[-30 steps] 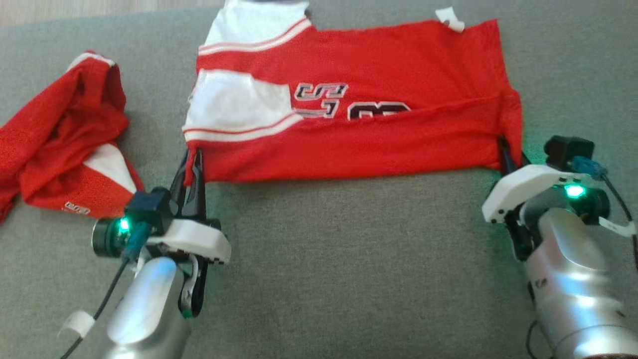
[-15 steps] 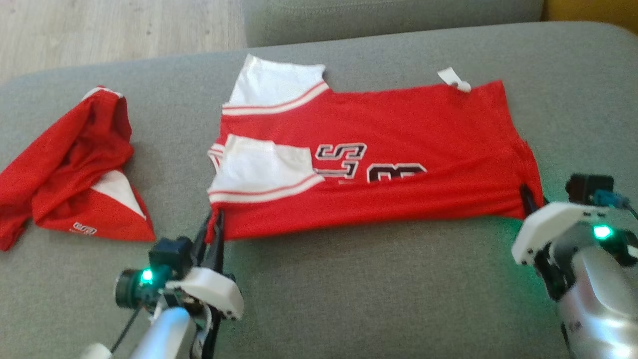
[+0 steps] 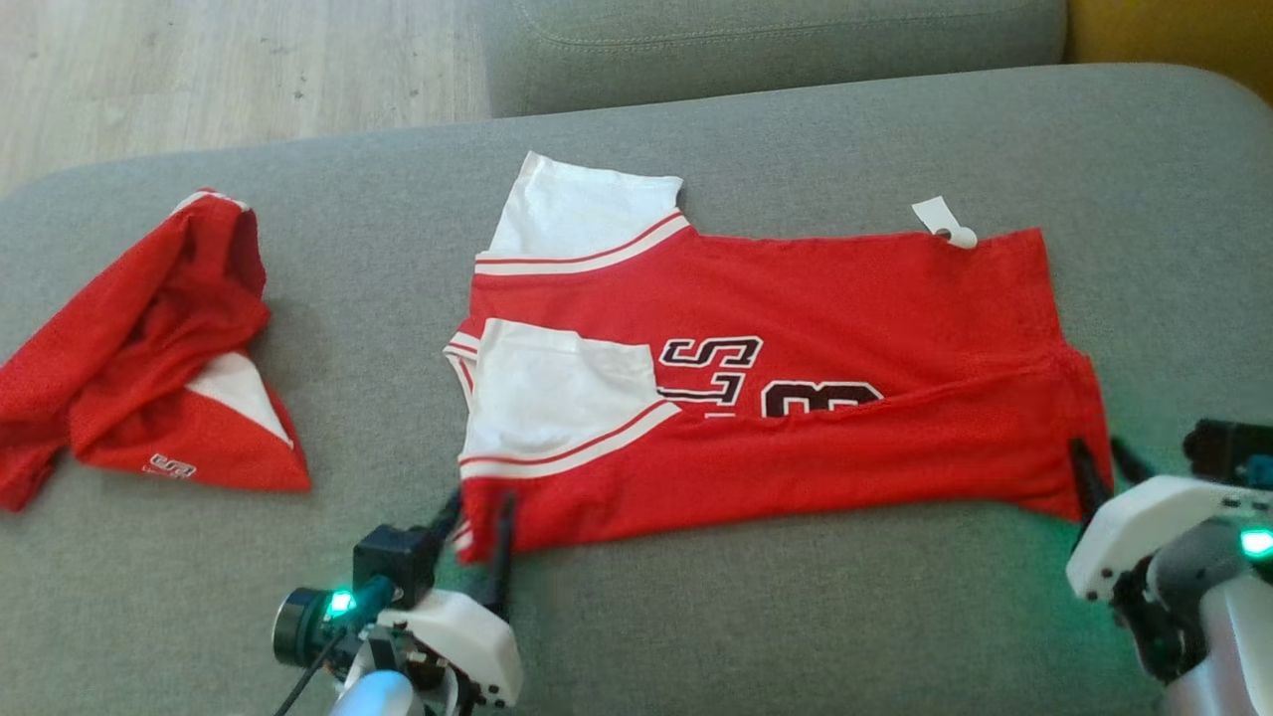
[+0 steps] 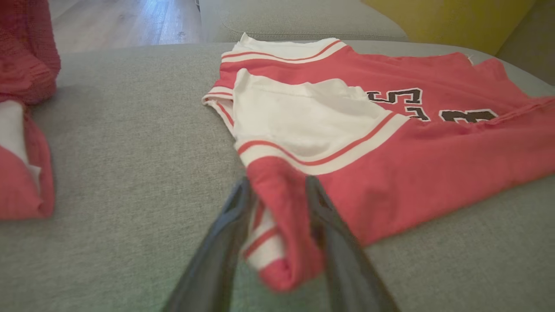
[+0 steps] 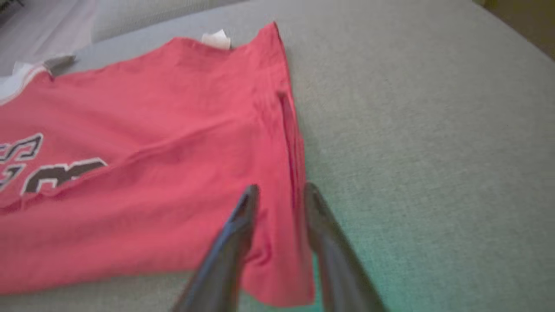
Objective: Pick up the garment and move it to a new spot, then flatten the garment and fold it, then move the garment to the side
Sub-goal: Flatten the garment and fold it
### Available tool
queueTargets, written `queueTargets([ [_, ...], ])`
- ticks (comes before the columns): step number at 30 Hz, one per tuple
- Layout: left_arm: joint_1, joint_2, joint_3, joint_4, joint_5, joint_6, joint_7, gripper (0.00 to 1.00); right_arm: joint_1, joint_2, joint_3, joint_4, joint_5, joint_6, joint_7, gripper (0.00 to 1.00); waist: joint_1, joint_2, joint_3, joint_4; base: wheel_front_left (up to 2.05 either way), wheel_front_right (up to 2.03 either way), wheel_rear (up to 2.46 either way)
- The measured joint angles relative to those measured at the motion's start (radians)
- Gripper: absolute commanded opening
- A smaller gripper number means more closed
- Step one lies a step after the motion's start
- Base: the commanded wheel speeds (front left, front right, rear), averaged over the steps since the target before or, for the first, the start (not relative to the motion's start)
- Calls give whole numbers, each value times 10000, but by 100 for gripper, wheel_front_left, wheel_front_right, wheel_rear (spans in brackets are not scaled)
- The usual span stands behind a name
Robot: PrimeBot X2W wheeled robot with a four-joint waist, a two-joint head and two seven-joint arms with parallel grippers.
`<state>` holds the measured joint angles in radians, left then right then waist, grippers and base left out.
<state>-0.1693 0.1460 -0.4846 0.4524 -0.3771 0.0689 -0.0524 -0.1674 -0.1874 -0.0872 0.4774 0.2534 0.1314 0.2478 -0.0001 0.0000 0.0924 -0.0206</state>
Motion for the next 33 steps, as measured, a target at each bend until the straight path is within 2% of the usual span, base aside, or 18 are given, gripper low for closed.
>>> queueTargets([
  [1, -1, -2, -17, -40, -2, -36, 2, 100, 18, 96, -167, -199, 0, 0, 0, 100, 0, 0, 16, -8, 0, 0, 0],
  [6, -56, 92, 44, -278, 84, 115, -132, 100, 5, 700, -915, -1233, -334, 0, -257, 100, 0, 0, 188, -115, 0, 0, 0],
  [10, -429, 232, 339, -725, 109, 326, -575, 100, -109, 905, -1283, -1852, -742, 0, -767, 100, 1, 0, 471, -211, 0, 0, 0],
  [15, -1667, 777, 433, -1103, 564, 313, -663, 100, -744, 1032, -1407, -2330, -1302, 0, -1383, 100, 2, 0, 1005, -348, 0, 0, 0],
  [18, -2815, 1135, 623, -1221, 623, -36, -349, 100, -1341, 1112, -1243, -2439, -1423, 0, -1478, 100, 3, 0, 1397, -480, 0, 0, 0],
  [20, -3816, 1430, 637, -1158, 627, -464, 58, 100, -1770, 1114, -1108, -2477, -1498, 0, -1507, 100, 3, 0, 1681, -592, 0, 0, 0],
  [23, -5476, 1778, 633, -596, 539, -1292, 1028, 100, -2424, 1108, -826, -2493, -1511, 0, -1509, 100, 4, 0, 2122, -805, 0, 0, 0],
  [26, -6940, 2104, 512, 316, 151, -1781, 2234, 100, -3103, 1108, -489, -2479, -1521, 0, -1509, 100, 4, 0, 2541, -1099, 0, 0, 0],
  [30, -8341, 2652, -115, 1356, -313, -1941, 3620, 100, -3919, 1108, -276, -2422, -1486, 0, -1607, 100, 5, 0, 3100, -1550, 0, 0, 0],
  [33, -9001, 3057, -1091, 1670, -984, -1969, 4456, 100, -4307, 1108, -113, -2364, -1480, 0, -1693, 100, 3, -1, 3483, -1877, 0, 0, 0],
])
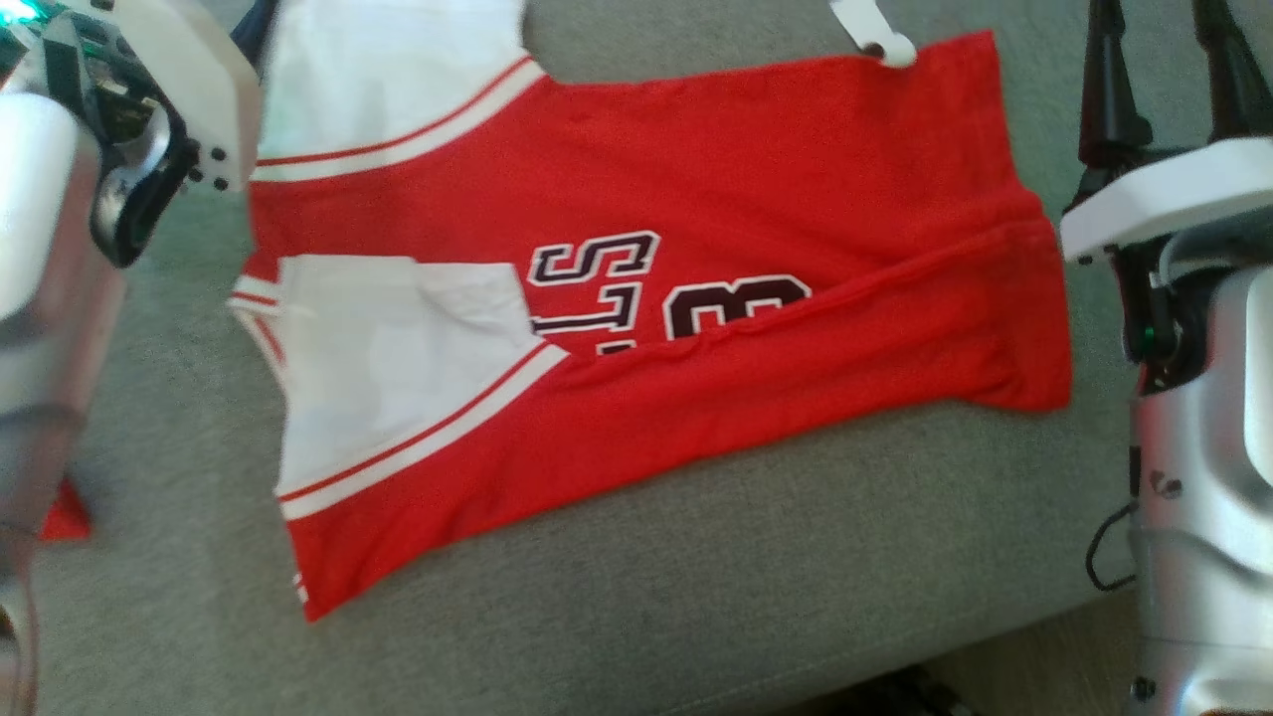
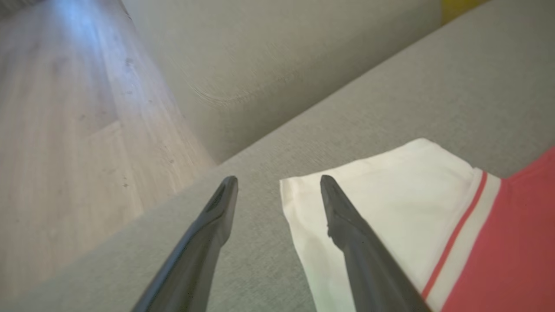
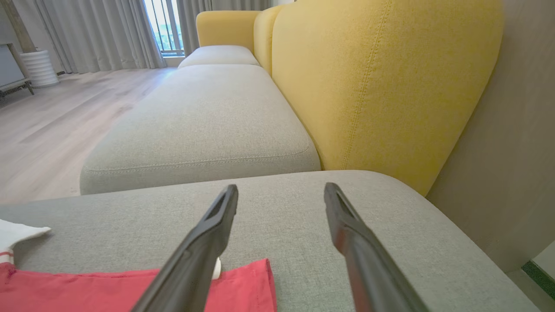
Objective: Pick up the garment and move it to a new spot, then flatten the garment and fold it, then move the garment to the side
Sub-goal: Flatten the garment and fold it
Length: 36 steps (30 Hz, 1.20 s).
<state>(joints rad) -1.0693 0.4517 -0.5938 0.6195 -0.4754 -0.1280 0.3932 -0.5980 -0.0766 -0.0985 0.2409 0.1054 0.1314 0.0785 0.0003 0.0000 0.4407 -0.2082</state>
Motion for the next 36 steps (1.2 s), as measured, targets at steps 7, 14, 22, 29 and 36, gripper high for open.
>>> queueTargets([
  [7, -772, 746, -1687, 370, -1586, -44, 878, 100, -365, 6, 207, 107, 104, 0, -188, 100, -1, 0, 748, -578, 0, 0, 0],
  [14, -1356, 1076, -2621, 631, -2127, -44, 938, 100, -516, 25, 291, 186, 104, 0, -318, 100, -3, 0, 1148, -796, 0, 0, 0],
  [22, -1944, 1202, -3461, 871, -3072, -44, 844, 100, -529, 71, 470, 314, 102, 0, -410, 100, -3, 0, 1369, -856, 0, 0, 0],
  [29, -1976, 1277, -4299, 267, -4397, -42, 731, 0, -703, -42, 278, 420, -82, 0, -422, 100, -2, 0, 1277, -697, 0, 0, 0],
  [36, -1938, 725, -4541, 380, -4312, -44, -2021, 0, -742, -993, 481, 800, -203, 0, -117, 100, -3, 0, 765, -13, 0, 0, 0],
])
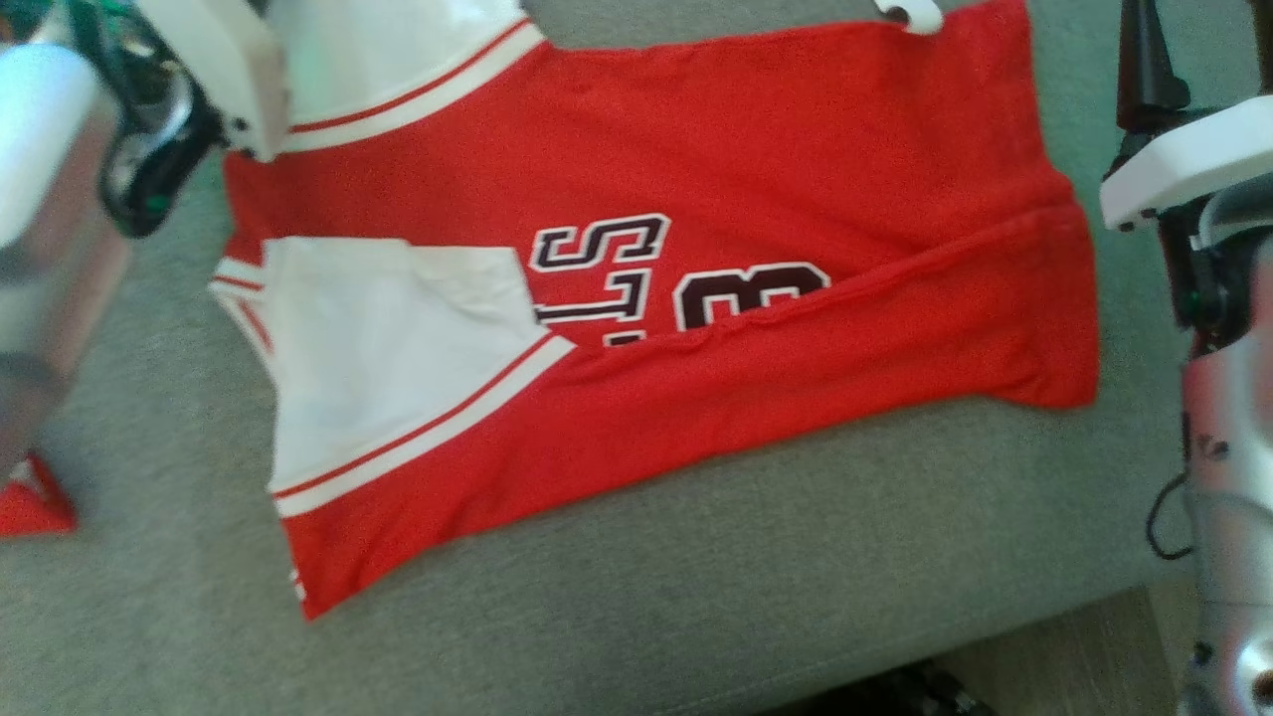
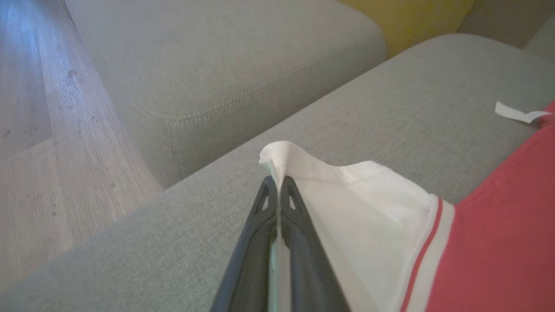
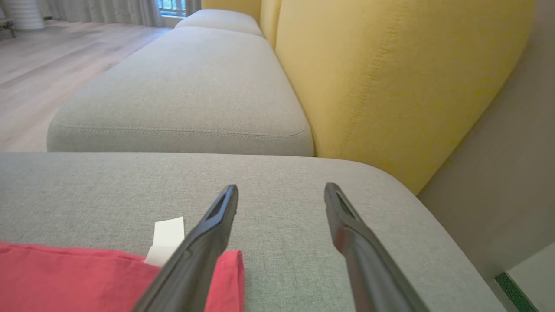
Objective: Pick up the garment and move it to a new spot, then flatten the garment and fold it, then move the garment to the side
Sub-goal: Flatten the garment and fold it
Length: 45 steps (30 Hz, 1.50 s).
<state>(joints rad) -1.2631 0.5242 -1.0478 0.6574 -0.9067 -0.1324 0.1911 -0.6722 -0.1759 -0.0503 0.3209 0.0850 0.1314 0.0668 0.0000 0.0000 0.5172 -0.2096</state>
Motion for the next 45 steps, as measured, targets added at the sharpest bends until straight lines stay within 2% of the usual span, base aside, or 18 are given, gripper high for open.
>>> queueTargets([
  [6, 326, -418, -247, -736, 134, 0, -1271, 0, -267, -932, 500, 963, 259, 0, 740, 100, -1, 0, -447, 848, 0, 0, 0],
  [11, 1011, -531, -552, -1570, 224, 12, -1712, 0, -384, -1653, 823, 2148, 546, 0, 1409, 100, -1, 0, -714, 1608, 0, 0, 0],
  [19, 1366, -529, -828, -2805, 458, 372, -1939, 0, -996, -1962, 1227, 3925, 1087, 0, 2353, 100, -1, 0, -768, 2366, 0, 0, 0],
  [27, 1474, -334, -840, -3221, 456, 629, -1894, 0, -1476, -2280, 1707, 4704, 1542, 0, 2792, 100, -1, 0, -608, 2503, 0, 0, 0],
  [28, 1474, -278, -836, -3225, 456, 644, -1835, 0, -1587, -2278, 1762, 4784, 1682, 0, 2890, 18, -1, 0, -585, 2482, 0, 0, 0],
  [29, 1473, -236, -834, -3225, 456, 696, -1835, 0, -1662, -2280, 1814, 4834, 1804, 0, 2915, 0, -1, 1, -565, 2460, 0, 0, 0],
  [34, 1453, -86, -729, -3047, 454, 915, -1852, 0, -1810, -2238, 2042, 4895, 2190, 0, 2433, 0, 0, 0, -492, 2281, 0, 0, 0],
  [38, 1405, -92, -232, -2717, 257, 1149, -2203, 0, -1961, -2230, 2111, 4859, 2449, 0, 1695, 0, 0, 0, -438, 2121, 0, 0, 0],
  [45, 330, -136, -100, -1551, 596, 1060, -2483, 0, -3373, -2176, 2282, 4679, 2577, 0, 656, 0, 0, 0, -119, 1861, 0, 0, 0],
])
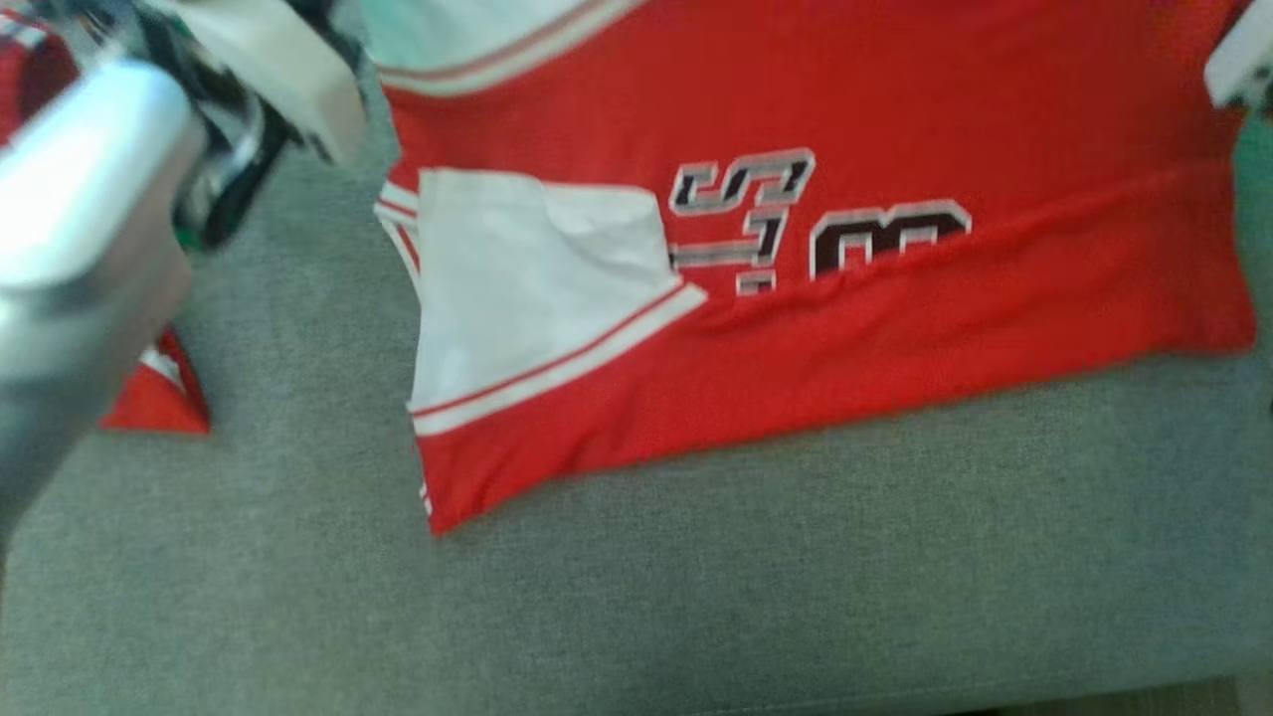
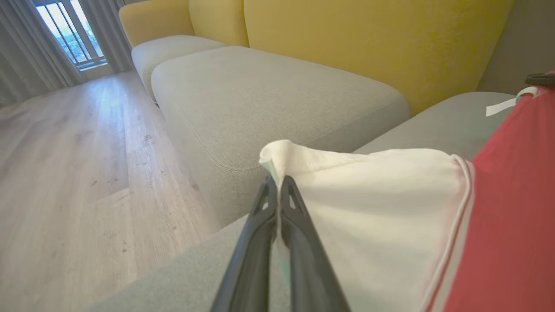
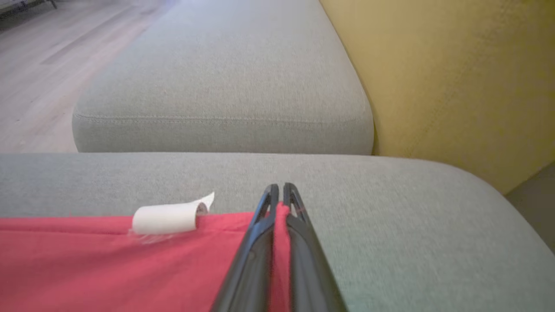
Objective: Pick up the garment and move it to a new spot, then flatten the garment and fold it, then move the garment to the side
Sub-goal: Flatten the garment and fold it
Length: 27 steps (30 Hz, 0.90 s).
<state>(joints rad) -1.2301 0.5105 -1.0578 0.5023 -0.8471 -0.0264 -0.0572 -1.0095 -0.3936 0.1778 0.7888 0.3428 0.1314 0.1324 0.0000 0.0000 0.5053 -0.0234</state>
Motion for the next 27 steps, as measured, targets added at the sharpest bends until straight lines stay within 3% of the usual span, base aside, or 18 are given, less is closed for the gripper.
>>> queueTargets([
  [8, -1210, -665, 33, 1668, 759, -25, -959, 0, -895, 38, 56, 522, -113, 0, -771, 0, 3, 0, 284, -109, 0, 0, 0],
  [15, -1223, -976, 29, 2372, 809, -477, -1471, 0, -831, 40, 384, 878, 251, 0, -1060, 0, 0, 0, 15, -4, 0, 0, 0],
  [23, 93, -665, -209, 1824, 25, -890, -1126, 0, 219, -476, 1409, 424, 1396, 0, -556, 0, -1, 0, -598, 79, 0, 0, 0],
  [27, 800, -79, -644, 796, -357, -976, -514, 0, 960, -848, 1860, 0, 2203, 0, -2, 0, -2, 0, -997, 111, 0, 0, 0],
])
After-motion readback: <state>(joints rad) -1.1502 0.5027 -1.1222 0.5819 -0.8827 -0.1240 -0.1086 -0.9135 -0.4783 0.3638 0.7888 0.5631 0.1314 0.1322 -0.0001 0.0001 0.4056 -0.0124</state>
